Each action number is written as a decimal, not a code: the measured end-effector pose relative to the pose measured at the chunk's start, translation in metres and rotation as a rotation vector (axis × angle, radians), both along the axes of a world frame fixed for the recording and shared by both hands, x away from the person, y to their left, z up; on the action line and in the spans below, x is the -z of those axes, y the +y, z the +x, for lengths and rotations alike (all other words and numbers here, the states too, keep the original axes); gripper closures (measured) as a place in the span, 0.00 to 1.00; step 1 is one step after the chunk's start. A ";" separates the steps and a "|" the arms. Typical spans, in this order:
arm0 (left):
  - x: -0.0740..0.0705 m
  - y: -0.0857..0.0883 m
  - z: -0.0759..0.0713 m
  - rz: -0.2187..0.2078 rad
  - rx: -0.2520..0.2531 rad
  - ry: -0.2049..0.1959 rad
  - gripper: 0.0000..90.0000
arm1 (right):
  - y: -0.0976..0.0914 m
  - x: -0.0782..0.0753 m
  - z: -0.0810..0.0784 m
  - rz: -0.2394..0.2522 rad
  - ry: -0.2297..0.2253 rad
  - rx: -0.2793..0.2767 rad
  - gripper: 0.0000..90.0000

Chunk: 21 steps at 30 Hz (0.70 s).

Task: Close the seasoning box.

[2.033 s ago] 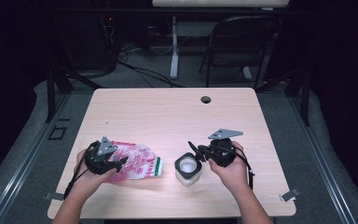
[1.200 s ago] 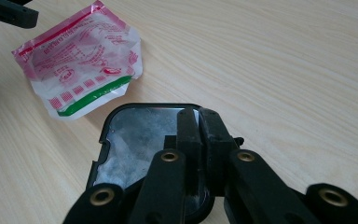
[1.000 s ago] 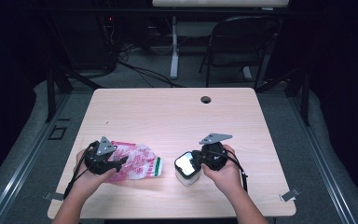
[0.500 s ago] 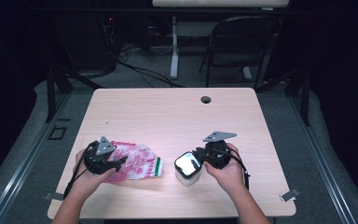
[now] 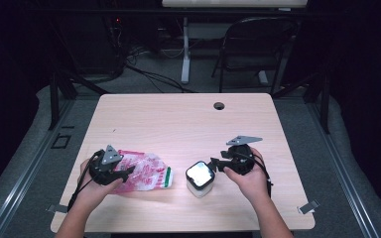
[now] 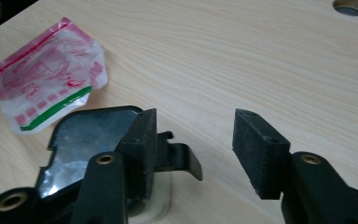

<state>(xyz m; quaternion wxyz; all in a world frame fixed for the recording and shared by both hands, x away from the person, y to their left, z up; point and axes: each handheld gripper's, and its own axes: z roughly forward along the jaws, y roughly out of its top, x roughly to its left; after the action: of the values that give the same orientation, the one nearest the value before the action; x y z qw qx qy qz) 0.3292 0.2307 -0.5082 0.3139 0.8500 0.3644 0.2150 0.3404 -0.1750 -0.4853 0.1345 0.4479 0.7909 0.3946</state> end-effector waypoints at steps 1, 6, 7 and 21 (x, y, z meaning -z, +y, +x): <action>0.000 0.000 0.000 0.003 0.001 0.000 0.45 | -0.003 0.000 0.001 -0.004 0.002 0.008 0.54; 0.002 0.000 0.001 0.002 -0.003 0.005 0.45 | -0.016 0.002 0.006 0.003 0.007 0.059 0.50; 0.003 0.000 0.001 0.000 -0.005 0.006 0.45 | -0.018 0.003 0.007 0.012 0.007 0.071 0.50; 0.009 0.004 0.004 -0.001 -0.020 0.020 0.45 | -0.043 0.027 0.020 0.005 0.053 0.171 0.48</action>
<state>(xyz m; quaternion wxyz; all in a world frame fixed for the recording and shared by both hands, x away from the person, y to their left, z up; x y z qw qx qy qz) 0.3329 0.2349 -0.5168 0.3086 0.8483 0.3760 0.2094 0.3608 -0.2181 -0.5118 0.1458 0.5244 0.7520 0.3717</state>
